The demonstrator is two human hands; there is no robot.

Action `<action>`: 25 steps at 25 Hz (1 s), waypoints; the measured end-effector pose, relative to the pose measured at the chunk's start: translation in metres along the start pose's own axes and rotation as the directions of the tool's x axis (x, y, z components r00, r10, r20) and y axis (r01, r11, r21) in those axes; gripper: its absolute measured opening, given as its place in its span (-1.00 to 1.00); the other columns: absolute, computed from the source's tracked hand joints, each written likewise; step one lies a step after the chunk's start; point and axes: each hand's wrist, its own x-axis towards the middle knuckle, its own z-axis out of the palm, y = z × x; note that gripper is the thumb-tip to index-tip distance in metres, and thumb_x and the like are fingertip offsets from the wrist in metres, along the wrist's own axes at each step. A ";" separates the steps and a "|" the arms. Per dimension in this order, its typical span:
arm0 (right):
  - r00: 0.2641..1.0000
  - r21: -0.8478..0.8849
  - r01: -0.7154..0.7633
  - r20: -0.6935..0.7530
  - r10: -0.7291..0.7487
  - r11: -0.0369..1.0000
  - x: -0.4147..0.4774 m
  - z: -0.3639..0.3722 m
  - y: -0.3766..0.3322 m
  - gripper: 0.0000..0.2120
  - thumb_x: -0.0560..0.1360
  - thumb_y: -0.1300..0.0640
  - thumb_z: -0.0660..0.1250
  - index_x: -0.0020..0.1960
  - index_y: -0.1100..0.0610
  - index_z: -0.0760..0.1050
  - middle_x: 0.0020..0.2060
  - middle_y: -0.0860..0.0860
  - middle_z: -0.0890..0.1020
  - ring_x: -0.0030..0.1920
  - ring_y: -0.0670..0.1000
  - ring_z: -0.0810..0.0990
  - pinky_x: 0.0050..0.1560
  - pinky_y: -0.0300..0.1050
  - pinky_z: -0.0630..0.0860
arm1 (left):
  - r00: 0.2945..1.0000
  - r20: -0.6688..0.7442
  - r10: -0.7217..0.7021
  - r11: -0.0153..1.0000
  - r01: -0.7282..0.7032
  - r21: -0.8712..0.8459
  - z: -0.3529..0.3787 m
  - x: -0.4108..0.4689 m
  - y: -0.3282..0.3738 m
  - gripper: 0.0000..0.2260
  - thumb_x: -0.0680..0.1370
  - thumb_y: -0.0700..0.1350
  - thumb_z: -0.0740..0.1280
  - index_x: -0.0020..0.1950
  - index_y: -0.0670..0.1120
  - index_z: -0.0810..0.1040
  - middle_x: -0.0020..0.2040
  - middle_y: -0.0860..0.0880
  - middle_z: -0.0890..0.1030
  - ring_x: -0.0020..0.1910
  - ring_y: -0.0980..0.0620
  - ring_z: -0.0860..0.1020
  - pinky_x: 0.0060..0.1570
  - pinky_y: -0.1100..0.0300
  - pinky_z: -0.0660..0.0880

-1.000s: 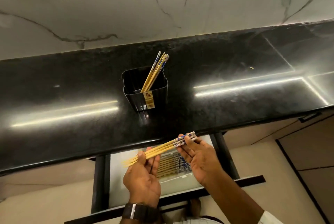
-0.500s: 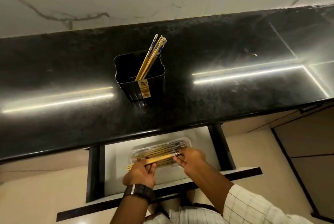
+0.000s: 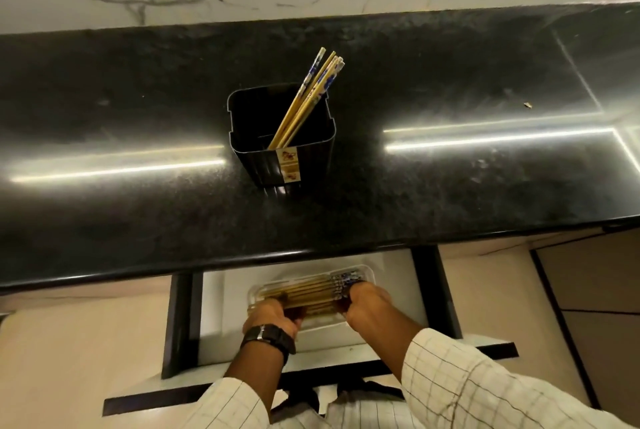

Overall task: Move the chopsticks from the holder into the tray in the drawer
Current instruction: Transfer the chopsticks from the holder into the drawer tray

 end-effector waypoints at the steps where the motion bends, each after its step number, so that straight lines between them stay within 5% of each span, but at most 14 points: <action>1: 0.995 0.077 -0.089 0.044 0.086 0.993 -0.001 0.005 -0.002 -0.75 0.66 0.42 0.19 0.30 0.50 0.44 0.37 0.41 0.48 -0.15 0.11 0.59 -0.30 -0.33 0.63 | 1.000 0.005 -0.010 1.000 0.010 -0.001 0.001 0.008 0.000 -0.69 0.63 -0.24 0.16 0.35 -0.13 0.51 0.31 -0.27 0.53 0.25 -0.34 0.52 0.00 -0.20 0.61; 2: 0.991 0.057 -0.086 0.110 0.079 0.995 -0.007 0.005 -0.006 -0.63 0.68 0.41 0.13 0.47 0.50 0.29 0.46 0.39 0.39 -0.12 0.10 0.54 -0.35 -0.45 0.53 | 1.000 -0.011 -0.025 1.000 0.025 0.017 0.002 -0.003 0.004 -0.70 0.62 -0.25 0.19 0.33 -0.12 0.53 0.30 -0.26 0.54 0.25 -0.34 0.52 -0.04 -0.21 0.62; 4: 0.999 0.099 -0.031 0.014 0.029 0.995 -0.007 -0.002 -0.005 -0.59 0.69 0.38 0.12 0.52 0.47 0.24 0.46 0.37 0.40 0.19 0.26 0.53 -0.34 -0.54 0.48 | 0.999 -0.018 -0.042 0.998 0.043 0.046 0.005 -0.039 0.012 -0.72 0.61 -0.30 0.25 0.29 -0.11 0.56 0.24 -0.24 0.58 0.22 -0.32 0.53 -0.14 -0.20 0.61; 5: 0.998 0.194 -0.047 -0.036 0.055 0.980 -0.003 0.002 -0.005 -0.63 0.68 0.38 0.16 0.45 0.47 0.34 0.37 0.37 0.48 0.29 0.27 0.53 -0.26 -0.49 0.54 | 0.999 0.001 -0.032 0.999 0.032 0.013 0.008 -0.057 0.014 -0.72 0.60 -0.33 0.28 0.28 -0.14 0.56 0.23 -0.24 0.58 0.23 -0.32 0.53 -0.11 -0.20 0.59; 7: 0.994 0.040 0.008 -0.112 -0.003 0.999 -0.002 0.003 -0.002 -0.82 0.64 0.35 0.25 0.20 0.41 0.48 0.07 0.28 0.58 0.21 0.24 0.60 0.16 -0.13 0.62 | 0.999 0.002 -0.036 0.999 0.036 0.002 0.012 -0.068 0.011 -0.74 0.61 -0.36 0.29 0.28 -0.21 0.56 0.24 -0.24 0.59 0.26 -0.31 0.53 0.01 -0.22 0.53; 8: 0.993 -0.016 -0.023 -0.118 0.021 1.000 -0.004 0.002 -0.004 -0.88 0.62 0.34 0.28 0.14 0.37 0.48 -0.05 0.23 0.57 0.14 0.21 0.62 0.21 -0.02 0.59 | 0.998 0.038 -0.041 0.999 0.042 -0.021 0.013 -0.074 0.007 -0.76 0.62 -0.37 0.26 0.26 -0.22 0.56 0.25 -0.24 0.58 0.27 -0.29 0.52 0.05 -0.20 0.51; 12: 0.998 -0.097 -0.047 -0.055 0.042 0.994 -0.004 0.000 -0.001 -0.86 0.61 0.33 0.31 0.16 0.31 0.52 0.00 0.21 0.64 0.09 0.21 0.67 0.07 0.10 0.66 | 0.993 0.092 -0.075 0.994 0.082 -0.072 0.012 -0.073 -0.001 -0.75 0.68 -0.31 0.14 0.25 -0.20 0.56 0.33 -0.23 0.56 0.29 -0.27 0.51 0.09 -0.16 0.50; 15: 0.996 -0.079 -0.087 0.021 0.089 0.993 0.000 -0.001 0.000 -0.81 0.65 0.28 0.26 0.24 0.27 0.53 0.07 0.21 0.69 -0.03 0.22 0.71 -0.42 0.05 0.66 | 0.989 0.114 -0.089 0.994 0.096 -0.059 0.014 -0.068 0.003 -0.80 0.68 -0.28 0.17 0.15 -0.19 0.59 0.32 -0.22 0.57 0.12 -0.25 0.53 0.09 -0.10 0.51; 17: 0.993 -0.119 -0.097 0.050 0.104 0.988 0.003 -0.002 -0.003 -0.83 0.67 0.25 0.24 0.23 0.24 0.53 0.05 0.20 0.71 -0.16 0.20 0.69 -0.57 0.00 0.58 | 0.986 0.138 -0.097 0.993 0.105 -0.056 0.014 -0.068 0.007 -0.76 0.66 -0.25 0.24 0.31 -0.16 0.56 0.31 -0.23 0.58 -0.05 -0.24 0.54 0.14 -0.06 0.53; 20: 0.991 -0.158 -0.094 0.075 0.107 0.983 0.001 -0.007 -0.007 -0.81 0.69 0.23 0.21 0.26 0.25 0.51 0.05 0.22 0.70 -0.22 0.20 0.67 -0.63 -0.04 0.55 | 0.982 0.155 -0.105 0.992 0.115 -0.056 0.010 -0.076 0.014 -0.70 0.67 -0.18 0.24 0.40 -0.15 0.51 0.08 -0.22 0.60 -0.11 -0.18 0.54 0.08 -0.03 0.54; 23: 0.988 -0.149 -0.055 0.132 0.075 0.987 -0.003 -0.012 -0.006 -0.77 0.70 0.25 0.19 0.30 0.26 0.52 0.12 0.25 0.68 -0.17 0.21 0.65 -0.56 0.01 0.58 | 0.981 0.151 -0.125 0.988 0.138 -0.074 0.001 -0.089 0.013 -0.71 0.68 -0.14 0.21 0.38 -0.16 0.49 0.26 -0.23 0.54 0.21 -0.24 0.54 0.16 -0.09 0.50; 25: 0.984 -0.150 -0.024 0.172 0.050 0.988 -0.011 -0.014 -0.006 -0.75 0.68 0.26 0.20 0.32 0.26 0.52 0.17 0.26 0.65 -0.12 0.19 0.62 -0.39 0.09 0.57 | 0.977 0.188 -0.104 0.988 0.123 -0.093 -0.008 -0.104 0.012 -0.75 0.68 -0.11 0.22 0.29 -0.19 0.49 0.23 -0.26 0.53 0.06 -0.23 0.56 0.09 -0.08 0.53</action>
